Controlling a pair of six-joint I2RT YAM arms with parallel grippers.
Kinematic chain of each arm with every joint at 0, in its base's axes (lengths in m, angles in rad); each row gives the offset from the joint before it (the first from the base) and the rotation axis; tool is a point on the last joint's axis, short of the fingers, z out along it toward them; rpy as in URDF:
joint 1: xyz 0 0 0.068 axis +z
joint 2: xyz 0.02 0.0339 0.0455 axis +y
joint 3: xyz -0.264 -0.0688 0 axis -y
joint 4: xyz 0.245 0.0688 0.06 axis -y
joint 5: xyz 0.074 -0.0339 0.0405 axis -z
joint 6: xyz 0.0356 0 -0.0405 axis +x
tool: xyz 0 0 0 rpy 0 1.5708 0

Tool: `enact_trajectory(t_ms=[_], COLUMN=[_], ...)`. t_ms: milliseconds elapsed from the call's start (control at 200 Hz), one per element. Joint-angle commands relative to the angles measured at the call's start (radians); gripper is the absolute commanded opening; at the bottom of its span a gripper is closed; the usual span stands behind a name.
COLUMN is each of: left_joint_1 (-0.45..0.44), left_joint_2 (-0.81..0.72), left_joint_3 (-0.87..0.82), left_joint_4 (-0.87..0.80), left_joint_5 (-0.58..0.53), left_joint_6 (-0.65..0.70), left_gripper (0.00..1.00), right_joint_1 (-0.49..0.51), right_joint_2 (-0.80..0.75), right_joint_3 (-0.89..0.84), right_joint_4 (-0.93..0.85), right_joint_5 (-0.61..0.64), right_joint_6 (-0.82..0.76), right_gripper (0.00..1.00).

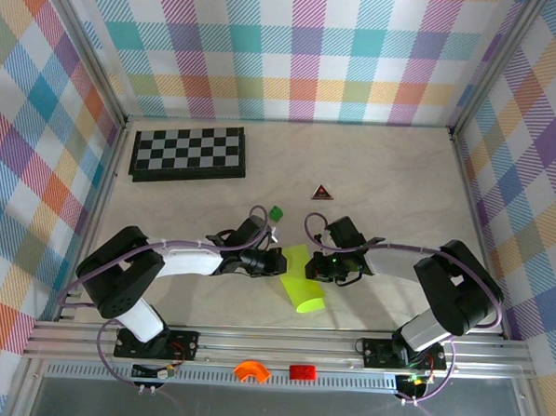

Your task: Fold a paper plane with a square sheet of paper (pick it up from the middle)

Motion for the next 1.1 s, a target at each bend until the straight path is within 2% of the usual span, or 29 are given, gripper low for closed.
enact_trajectory(t_ms=[0,250,375,550,655,820,935,1095], left_joint_1=[-0.012,-0.013,-0.012,-0.011,-0.009,-0.005,0.008,0.032], left_joint_2=[0.053,0.086,0.045,-0.01,0.028,0.095,0.115,0.181], left_joint_3=[-0.003,-0.049,-0.054,0.034,0.104,0.154,0.184,0.223], left_joint_4=[-0.013,-0.012,-0.012,-0.058,-0.05,0.026,0.021,0.049], left_joint_5=[0.007,-0.042,-0.029,-0.037,-0.011,0.017,0.033,0.132], left_joint_6=[-0.01,-0.001,-0.001,0.002,-0.02,-0.08,-0.081,-0.067], left_gripper=[0.07,0.06,0.07,0.14,0.19,0.19,0.19,0.18], right_joint_1=[0.006,0.006,0.006,0.003,-0.013,-0.071,-0.092,-0.103], right_joint_2=[0.045,0.039,0.033,0.0,-0.01,-0.021,-0.044,-0.059], right_joint_3=[-0.038,-0.039,-0.037,-0.023,-0.017,-0.032,-0.048,-0.057], right_joint_4=[-0.144,-0.145,-0.151,-0.149,-0.13,-0.091,-0.069,-0.044], right_joint_5=[0.114,0.113,0.125,0.199,0.26,0.296,0.302,0.288], right_joint_6=[0.001,0.002,0.009,0.072,0.132,0.218,0.258,0.261], right_gripper=[0.0,0.0,0.0,0.0,0.0,0.0,0.0,0.0])
